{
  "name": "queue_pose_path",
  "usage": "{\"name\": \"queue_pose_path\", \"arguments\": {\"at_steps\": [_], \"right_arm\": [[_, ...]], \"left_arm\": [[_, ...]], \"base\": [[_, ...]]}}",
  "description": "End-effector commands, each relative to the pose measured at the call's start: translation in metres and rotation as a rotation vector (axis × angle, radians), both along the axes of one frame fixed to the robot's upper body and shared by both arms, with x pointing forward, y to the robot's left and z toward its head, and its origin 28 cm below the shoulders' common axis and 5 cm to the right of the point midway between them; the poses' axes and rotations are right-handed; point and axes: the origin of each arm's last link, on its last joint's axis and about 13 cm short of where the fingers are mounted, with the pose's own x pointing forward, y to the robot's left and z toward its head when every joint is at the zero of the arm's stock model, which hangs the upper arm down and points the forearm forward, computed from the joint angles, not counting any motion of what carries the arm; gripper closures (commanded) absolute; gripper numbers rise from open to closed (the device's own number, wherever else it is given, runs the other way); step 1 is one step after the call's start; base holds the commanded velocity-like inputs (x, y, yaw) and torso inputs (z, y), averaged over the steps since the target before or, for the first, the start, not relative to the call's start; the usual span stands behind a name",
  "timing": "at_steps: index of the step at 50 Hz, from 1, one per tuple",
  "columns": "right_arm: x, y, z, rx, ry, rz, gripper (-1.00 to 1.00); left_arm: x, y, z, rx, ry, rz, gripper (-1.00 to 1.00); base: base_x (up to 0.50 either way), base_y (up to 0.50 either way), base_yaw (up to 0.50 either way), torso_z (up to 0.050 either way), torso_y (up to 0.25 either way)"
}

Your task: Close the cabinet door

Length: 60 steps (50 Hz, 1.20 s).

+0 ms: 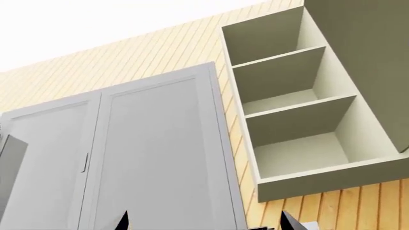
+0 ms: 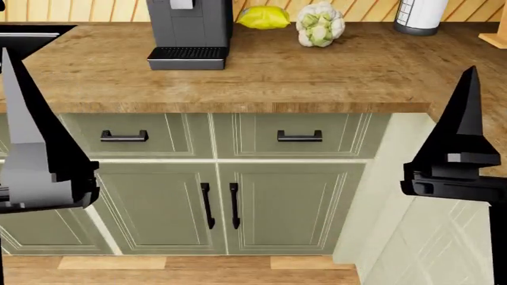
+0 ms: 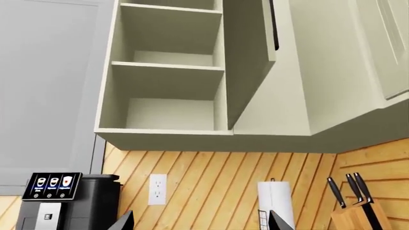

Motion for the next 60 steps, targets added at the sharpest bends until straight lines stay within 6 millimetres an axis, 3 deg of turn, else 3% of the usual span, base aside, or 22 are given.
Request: {"name": "queue_pose_path", "arguments": {"at_steps": [1,15,28,44,60], "right_arm": [[0.0,0.0,0.0,0.011,0.005,0.006,-1.0],[0.002,0.0,-0.001,0.028,0.015,0.021,-1.0],[0.001,0.0,0.001,0.002,0.002,-0.008,-1.0],[-0.002,-0.009,0.036,-0.026,-0.039,-0.073,-1.0],[-0.002,-0.011,0.038,-0.026,-0.051,-0.087,-1.0]], "left_arm": [[-0.001,0.0,0.0,-0.001,0.002,0.005,-1.0],[0.0,0.0,0.0,-0.003,0.004,0.006,-1.0],[0.0,0.001,0.002,0.0,-0.003,0.011,-1.0],[0.001,0.01,0.032,0.03,-0.052,0.069,-1.0],[0.0,0.011,0.039,0.038,-0.066,0.077,-1.0]], "base": [[0.0,0.0,0.0,0.0,0.0],[0.0,-0.33,0.0,0.0,0.0],[0.0,0.0,0.0,0.0,0.0],[0.01,0.0,0.0,0.0,0.0],[0.34,0.0,0.0,0.0,0.0]]}}
